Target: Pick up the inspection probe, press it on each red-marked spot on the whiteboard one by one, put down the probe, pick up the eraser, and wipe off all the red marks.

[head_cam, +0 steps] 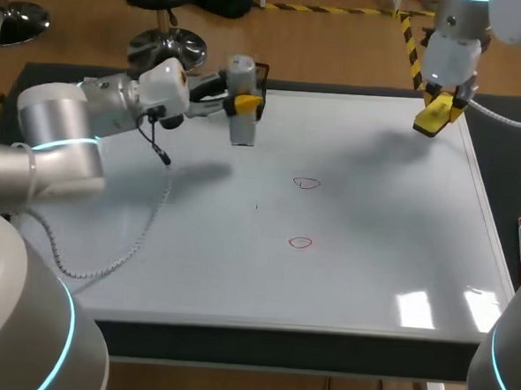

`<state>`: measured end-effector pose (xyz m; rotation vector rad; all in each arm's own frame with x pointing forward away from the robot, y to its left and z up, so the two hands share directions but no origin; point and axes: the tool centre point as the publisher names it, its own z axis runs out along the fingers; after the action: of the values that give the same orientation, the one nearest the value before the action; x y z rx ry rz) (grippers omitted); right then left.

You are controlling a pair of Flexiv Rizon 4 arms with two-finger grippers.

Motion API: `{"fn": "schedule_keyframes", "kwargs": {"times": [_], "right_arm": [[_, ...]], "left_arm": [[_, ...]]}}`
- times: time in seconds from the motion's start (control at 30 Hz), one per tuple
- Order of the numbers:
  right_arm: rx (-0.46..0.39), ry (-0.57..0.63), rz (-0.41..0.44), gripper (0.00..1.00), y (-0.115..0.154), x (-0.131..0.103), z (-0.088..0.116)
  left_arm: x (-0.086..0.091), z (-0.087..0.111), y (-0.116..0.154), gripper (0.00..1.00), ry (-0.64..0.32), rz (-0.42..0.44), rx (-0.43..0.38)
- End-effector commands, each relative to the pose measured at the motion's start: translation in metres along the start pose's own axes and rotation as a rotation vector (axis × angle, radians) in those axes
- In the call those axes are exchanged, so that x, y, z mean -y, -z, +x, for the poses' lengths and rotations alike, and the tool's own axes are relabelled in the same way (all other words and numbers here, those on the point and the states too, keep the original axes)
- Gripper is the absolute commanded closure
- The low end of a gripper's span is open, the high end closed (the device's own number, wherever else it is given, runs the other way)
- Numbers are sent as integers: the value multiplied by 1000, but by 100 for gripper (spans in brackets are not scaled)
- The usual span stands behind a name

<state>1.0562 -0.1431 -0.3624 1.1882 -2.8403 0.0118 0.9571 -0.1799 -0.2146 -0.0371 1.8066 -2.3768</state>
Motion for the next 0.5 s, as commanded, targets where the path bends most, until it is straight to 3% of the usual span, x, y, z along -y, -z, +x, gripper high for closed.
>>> {"fn": "schedule_keyframes", "kwargs": {"times": [0.03, 0.27, 0.5], "right_arm": [[-4, 2, 2, 100, 1, 1, 0], [-4, 2, 2, 100, 1, 1, 0], [-4, 2, 2, 100, 1, 1, 0]], "left_arm": [[-9, 2, -28, 100, 20, -15, -37], [-30, 22, -65, 100, 47, 42, -133], [-49, 33, -87, 100, 74, 61, -171]]}}
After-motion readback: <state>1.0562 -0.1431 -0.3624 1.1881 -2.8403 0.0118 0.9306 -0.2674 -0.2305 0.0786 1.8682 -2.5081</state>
